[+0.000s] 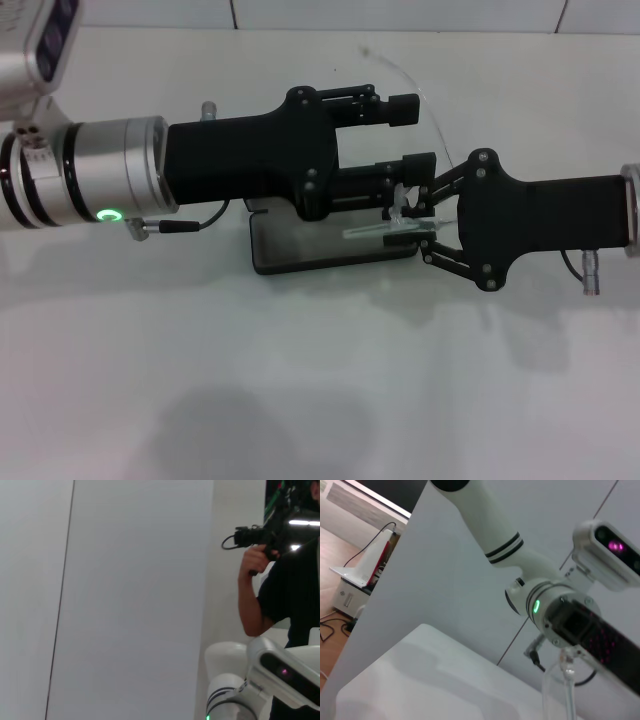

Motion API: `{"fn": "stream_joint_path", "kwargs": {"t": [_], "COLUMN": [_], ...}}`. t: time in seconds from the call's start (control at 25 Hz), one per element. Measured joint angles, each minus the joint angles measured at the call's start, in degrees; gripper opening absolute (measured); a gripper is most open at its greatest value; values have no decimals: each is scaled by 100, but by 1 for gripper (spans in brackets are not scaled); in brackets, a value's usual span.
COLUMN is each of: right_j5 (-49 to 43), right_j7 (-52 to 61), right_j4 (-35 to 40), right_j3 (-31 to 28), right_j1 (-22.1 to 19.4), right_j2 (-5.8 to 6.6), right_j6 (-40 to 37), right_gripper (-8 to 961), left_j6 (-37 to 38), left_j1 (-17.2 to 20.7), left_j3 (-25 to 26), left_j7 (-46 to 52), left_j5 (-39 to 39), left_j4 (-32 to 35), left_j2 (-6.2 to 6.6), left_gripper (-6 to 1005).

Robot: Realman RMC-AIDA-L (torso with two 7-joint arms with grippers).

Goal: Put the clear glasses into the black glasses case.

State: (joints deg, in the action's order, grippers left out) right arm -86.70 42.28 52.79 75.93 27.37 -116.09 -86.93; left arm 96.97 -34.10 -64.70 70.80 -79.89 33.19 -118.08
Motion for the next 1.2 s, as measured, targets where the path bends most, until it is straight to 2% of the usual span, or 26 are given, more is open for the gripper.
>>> {"fn": "stream_joint_path", "kwargs": {"t": [0.32, 0.6, 0.8, 0.96, 1.08, 1.2], "right_j5": [166, 172, 620, 1111, 1120, 1122], "right_j7": [-394, -450, -976, -1542, -1732, -1713], "right_j4": [-12, -13, 59, 103, 58, -95], "right_j3": [71, 75, 6, 0, 23, 329], "right_j1": [-33, -53, -385, -642, -630, -440], "right_j2": [-8, -2, 16, 53, 39, 20], "right_j6": [-28, -40, -119, -776, -1297, -1526], "right_gripper": [115, 115, 115, 115, 115, 115], "left_j6": [-303, -305, -395, -647, -980, -1264], "left_j1": [-77, -112, -46, 31, -44, -138], "left_j3": [-8, 13, 338, 457, 460, 431], "left_j7": [667, 708, 712, 794, 831, 811], "left_j5": [-134, -154, -225, -353, -580, -684], "left_j4": [20, 46, 30, -7, -9, -11], "left_j2": [62, 81, 187, 278, 242, 159], "left_gripper": [628, 627, 627, 627, 627, 627]}}
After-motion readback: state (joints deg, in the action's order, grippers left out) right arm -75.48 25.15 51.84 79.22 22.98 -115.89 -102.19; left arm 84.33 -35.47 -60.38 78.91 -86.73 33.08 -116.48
